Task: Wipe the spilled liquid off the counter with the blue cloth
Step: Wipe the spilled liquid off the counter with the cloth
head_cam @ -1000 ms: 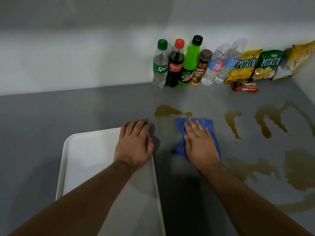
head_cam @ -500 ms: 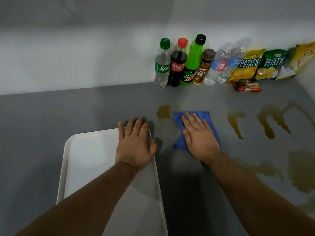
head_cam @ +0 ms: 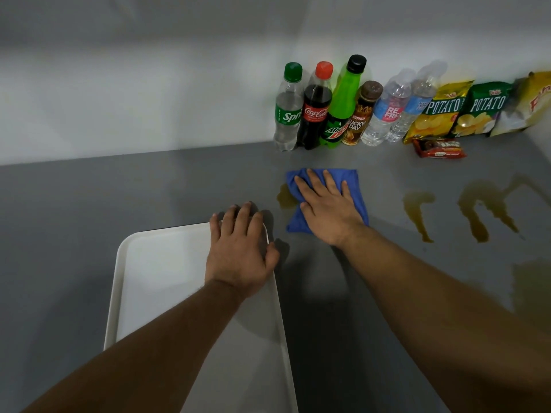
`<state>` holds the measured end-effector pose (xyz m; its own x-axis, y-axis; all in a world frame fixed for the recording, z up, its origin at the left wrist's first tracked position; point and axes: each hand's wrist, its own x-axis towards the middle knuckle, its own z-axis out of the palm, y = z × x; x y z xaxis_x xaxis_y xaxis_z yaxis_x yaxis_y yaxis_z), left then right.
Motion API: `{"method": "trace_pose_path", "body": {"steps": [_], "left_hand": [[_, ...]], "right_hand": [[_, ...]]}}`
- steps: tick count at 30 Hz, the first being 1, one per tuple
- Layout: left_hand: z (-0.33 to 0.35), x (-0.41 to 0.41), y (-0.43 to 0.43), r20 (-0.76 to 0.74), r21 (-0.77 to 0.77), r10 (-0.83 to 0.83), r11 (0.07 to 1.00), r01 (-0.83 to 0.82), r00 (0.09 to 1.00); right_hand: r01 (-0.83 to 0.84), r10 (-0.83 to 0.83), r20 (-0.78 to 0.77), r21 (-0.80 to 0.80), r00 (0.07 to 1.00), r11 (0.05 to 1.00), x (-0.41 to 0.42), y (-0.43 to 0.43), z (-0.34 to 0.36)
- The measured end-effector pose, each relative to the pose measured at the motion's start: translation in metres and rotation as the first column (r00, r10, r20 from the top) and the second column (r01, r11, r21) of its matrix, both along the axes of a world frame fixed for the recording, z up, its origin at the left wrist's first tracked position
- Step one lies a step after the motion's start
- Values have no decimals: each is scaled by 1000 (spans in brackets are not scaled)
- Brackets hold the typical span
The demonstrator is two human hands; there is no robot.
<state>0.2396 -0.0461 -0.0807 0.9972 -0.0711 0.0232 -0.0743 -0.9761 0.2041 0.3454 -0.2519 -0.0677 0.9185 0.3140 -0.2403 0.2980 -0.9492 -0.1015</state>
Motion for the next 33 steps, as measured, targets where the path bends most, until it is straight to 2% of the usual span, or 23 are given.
{"method": "trace_pose_path", "body": {"steps": [4, 8, 13, 18, 23, 27, 33], "left_hand": [[-1, 0, 1, 15, -15, 5, 1000, -5, 1000], [0, -1, 0, 11, -16, 11, 1000, -11, 1000], [2, -1, -1, 1, 0, 6, 1000, -6, 1000], [5, -1, -1, 0, 3, -4, 1000, 4, 1000], [4, -1, 0, 1, -7, -4, 1000, 4, 1000], [3, -2, 0, 4, -28, 12, 1000, -12, 1000], [2, -1, -1, 10, -25, 15, 1000, -15, 1000]], "right_hand": [[-117, 112, 77, 66, 991, 991, -24, -32, -3], [4, -9, 64, 87, 998, 996, -13, -51, -4], [103, -102, -5, 46, 995, 994, 20, -12, -2], [-30, 30, -11, 35, 999, 999, 11, 18, 2], [-198, 198, 15, 94, 980, 976, -27, -16, 2], [-102, 103, 2, 90, 995, 991, -28, -41, 2], [60, -59, -10, 36, 998, 998, -2, 13, -1]]}}
